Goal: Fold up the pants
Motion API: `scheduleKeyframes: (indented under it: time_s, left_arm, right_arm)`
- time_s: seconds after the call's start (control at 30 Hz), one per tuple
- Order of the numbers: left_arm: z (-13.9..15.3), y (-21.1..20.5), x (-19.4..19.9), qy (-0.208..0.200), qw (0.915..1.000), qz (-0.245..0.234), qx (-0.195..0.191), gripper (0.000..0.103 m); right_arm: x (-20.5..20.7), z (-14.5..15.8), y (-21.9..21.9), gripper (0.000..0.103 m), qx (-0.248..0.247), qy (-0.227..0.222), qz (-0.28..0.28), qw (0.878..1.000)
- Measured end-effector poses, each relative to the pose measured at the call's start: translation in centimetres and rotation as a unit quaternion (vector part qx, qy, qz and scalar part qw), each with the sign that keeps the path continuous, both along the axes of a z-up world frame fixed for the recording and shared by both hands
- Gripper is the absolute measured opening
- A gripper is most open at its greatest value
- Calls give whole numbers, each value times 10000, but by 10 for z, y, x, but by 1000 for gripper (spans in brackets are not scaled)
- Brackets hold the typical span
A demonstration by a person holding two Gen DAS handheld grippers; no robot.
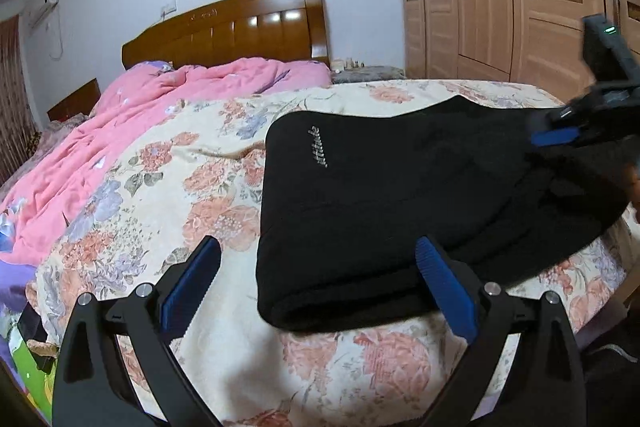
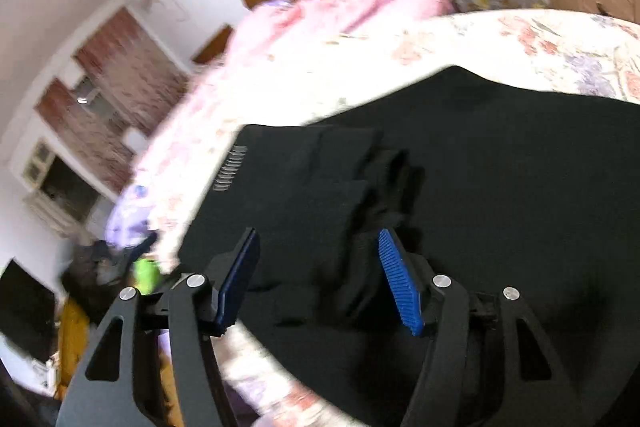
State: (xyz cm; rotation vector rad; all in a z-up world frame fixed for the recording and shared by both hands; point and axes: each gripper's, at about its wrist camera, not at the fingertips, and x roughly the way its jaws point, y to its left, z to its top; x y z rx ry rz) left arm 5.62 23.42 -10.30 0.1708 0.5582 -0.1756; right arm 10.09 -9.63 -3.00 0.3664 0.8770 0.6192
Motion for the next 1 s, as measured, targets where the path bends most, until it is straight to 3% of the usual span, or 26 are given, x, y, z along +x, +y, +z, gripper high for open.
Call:
scheduleKeyframes:
  time_s: [0.1,0.17,0.23,0.3,0.43,0.5,0.53,0.57,0.6,0.73,0.83,0.93,1.0]
  left_arm:
    - [-4,-9,12,42,9998,48,175,98]
    - [-12,-16,23,222,9991,60,349,98]
    - [-19,-21,31,393,9980,81,493,100]
    - [-20,-18,34,432,9982,132,397,102]
    - [-20,-13,33,487,9985,85,240,101]
    - [-17,-16,28,387,9987,21,344,101]
    - [-15,-18,24,304,9987,-27,412,101]
    - [-12,-20,22,249,9986,-41,459,101]
    - [-10,-21,20,207,9985,-34,502,101]
    - [3,-18,14,55,9983,33,576,101]
    - [17,-10,9,-33,9995,-58,325,101]
    - [24,-10,10,-56,9997,-131,182,101]
    - [21,-11,15,6,9998,-125,155,101]
  right_arm:
    - [-10,0,28,60,-107,24,565,9983]
    - [-9,-15,44,60,-272,294,713,9967]
    - [-4,-30,43,60,-274,644,638,9955]
    - [1,-42,40,58,-104,839,506,9951]
    - [11,-42,31,57,271,766,204,9965]
    - [21,-43,33,52,358,668,133,9970]
    - [26,-44,36,41,424,643,130,9969]
    - [28,-45,40,22,422,611,136,9971]
    - [30,-45,46,12,325,573,122,9978]
    - [11,-19,41,9,421,258,275,9984]
    - [-3,-3,25,9,667,145,236,9974]
    - [-1,-17,12,9,555,295,176,9979]
    - [4,-47,8,9,512,767,173,9956]
